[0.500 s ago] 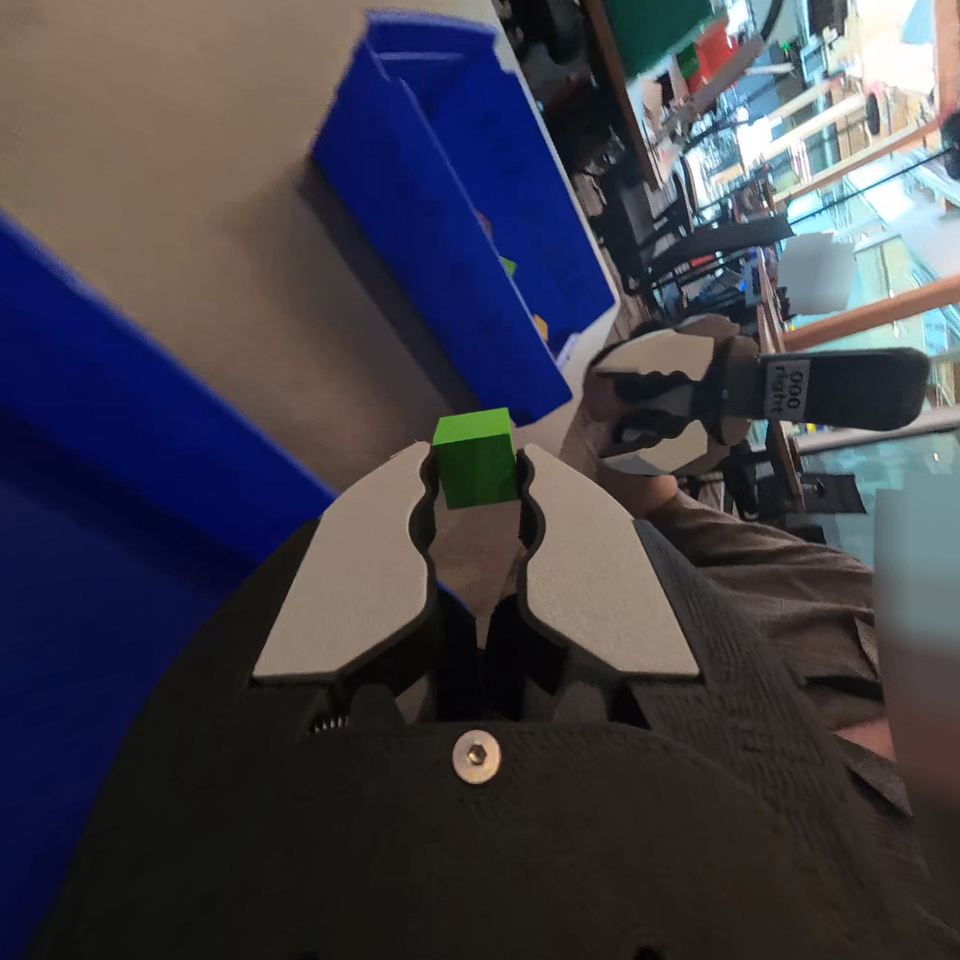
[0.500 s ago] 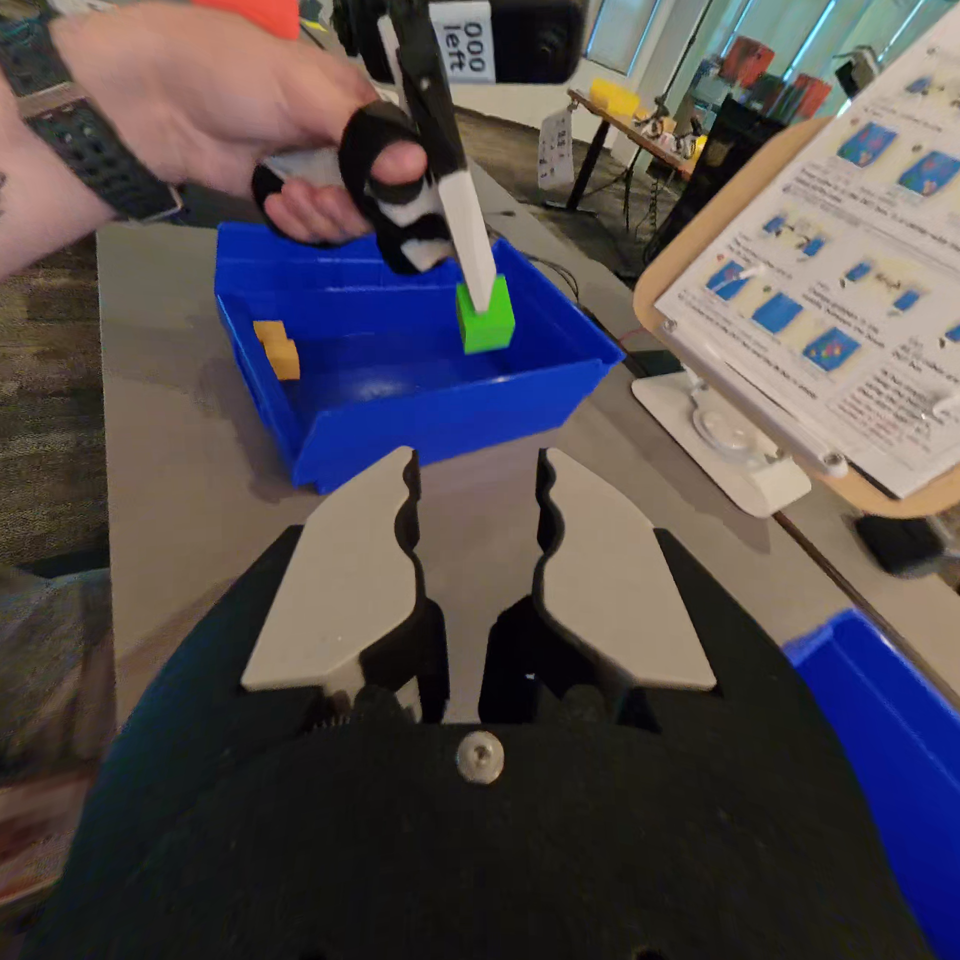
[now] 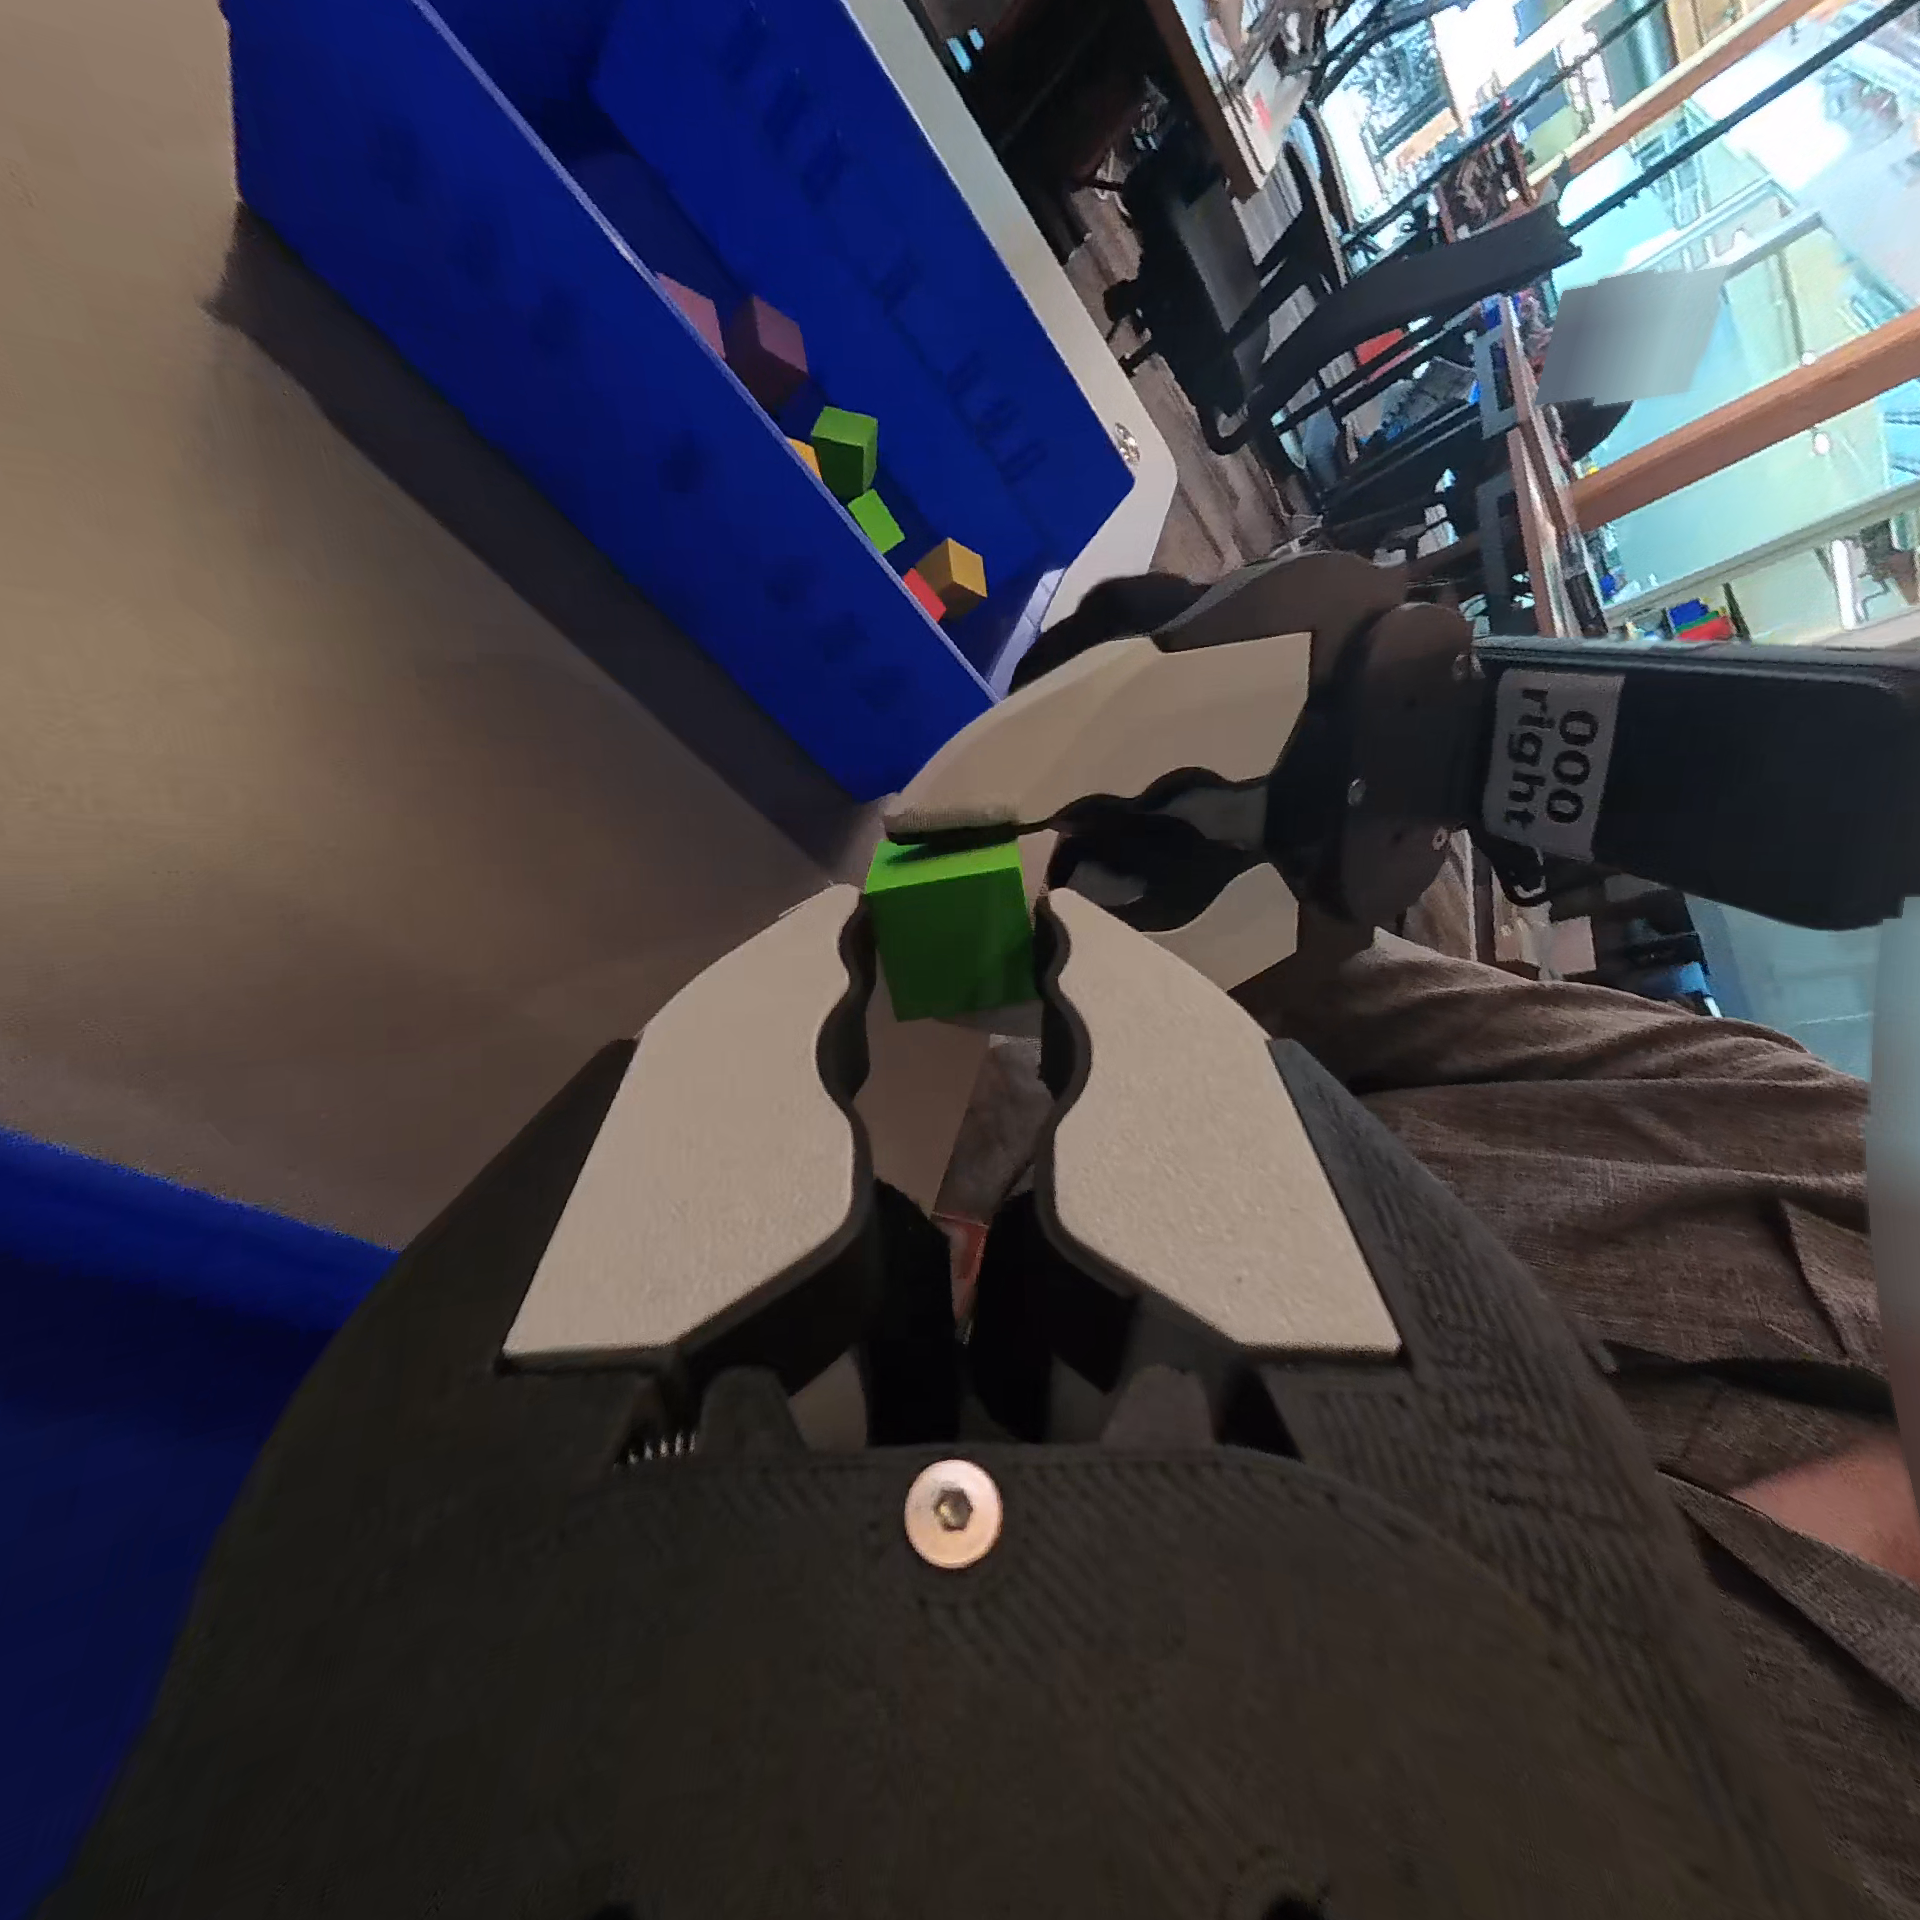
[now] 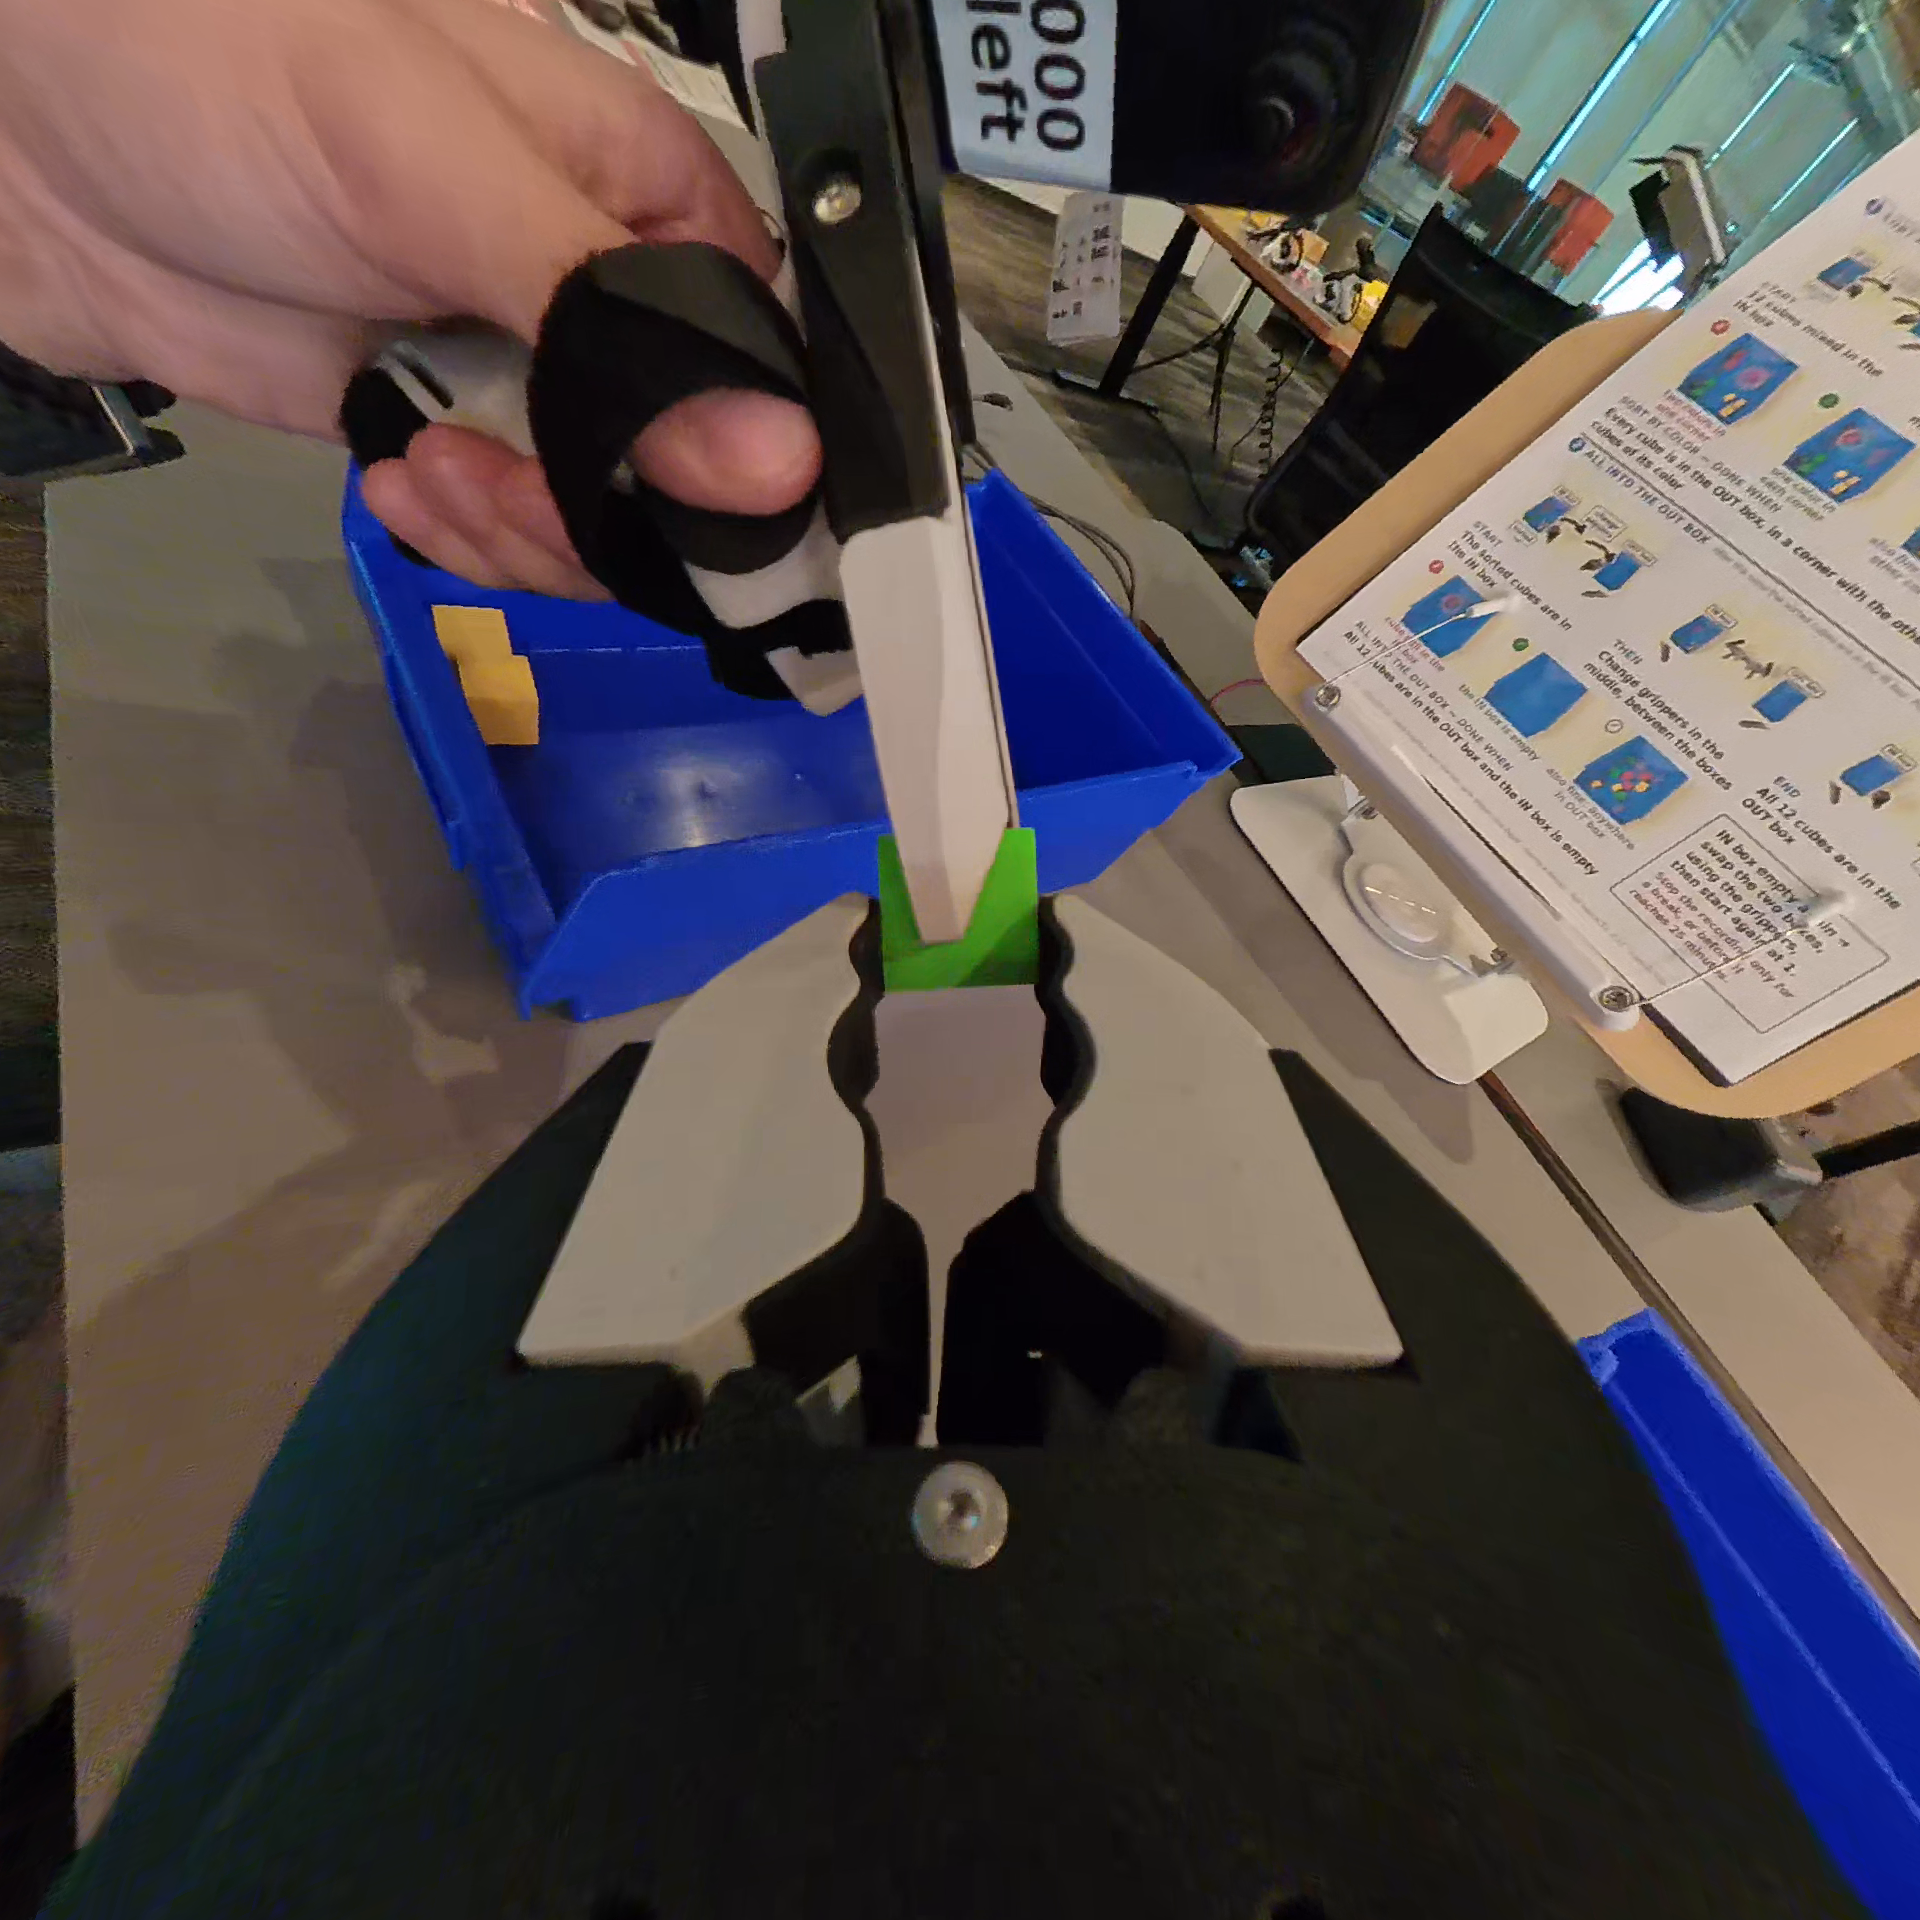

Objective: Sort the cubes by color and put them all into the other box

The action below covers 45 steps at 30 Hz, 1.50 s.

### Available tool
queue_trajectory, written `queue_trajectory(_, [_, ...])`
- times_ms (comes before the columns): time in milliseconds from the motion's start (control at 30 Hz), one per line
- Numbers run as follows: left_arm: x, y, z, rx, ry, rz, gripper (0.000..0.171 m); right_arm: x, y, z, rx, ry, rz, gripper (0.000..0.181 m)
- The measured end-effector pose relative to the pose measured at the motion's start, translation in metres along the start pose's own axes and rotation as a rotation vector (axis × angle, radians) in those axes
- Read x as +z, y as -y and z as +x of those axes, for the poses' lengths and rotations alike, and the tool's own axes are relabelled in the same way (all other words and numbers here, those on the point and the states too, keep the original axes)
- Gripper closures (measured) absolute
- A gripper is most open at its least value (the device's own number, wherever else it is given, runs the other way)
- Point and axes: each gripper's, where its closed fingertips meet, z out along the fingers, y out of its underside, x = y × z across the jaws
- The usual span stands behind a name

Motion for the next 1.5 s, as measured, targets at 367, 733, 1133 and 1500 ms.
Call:
queue_trajectory(367, [-0.067, 0.013, -0.016, 0.267, 0.466, 0.282, 0.124, -0.101, -0.116, 0.150, 0.233, -0.212, -0.482, 0.153])
queue_trajectory(733, [-0.111, 0.018, -0.022, 0.484, 0.829, 0.379, 0.117, -0.057, -0.216, 0.179, 0.568, -0.114, -0.841, 0.153])
queue_trajectory(1133, [-0.152, 0.003, -0.059, 0.366, 0.928, 0.337, 0.117, -0.020, -0.251, 0.163, 0.595, -0.027, -0.896, 0.153])
queue_trajectory(1500, [-0.145, -0.039, -0.056, 0.499, 0.745, 0.107, 0.132, -0.025, -0.260, 0.157, 0.524, -0.043, -0.931, 0.133])
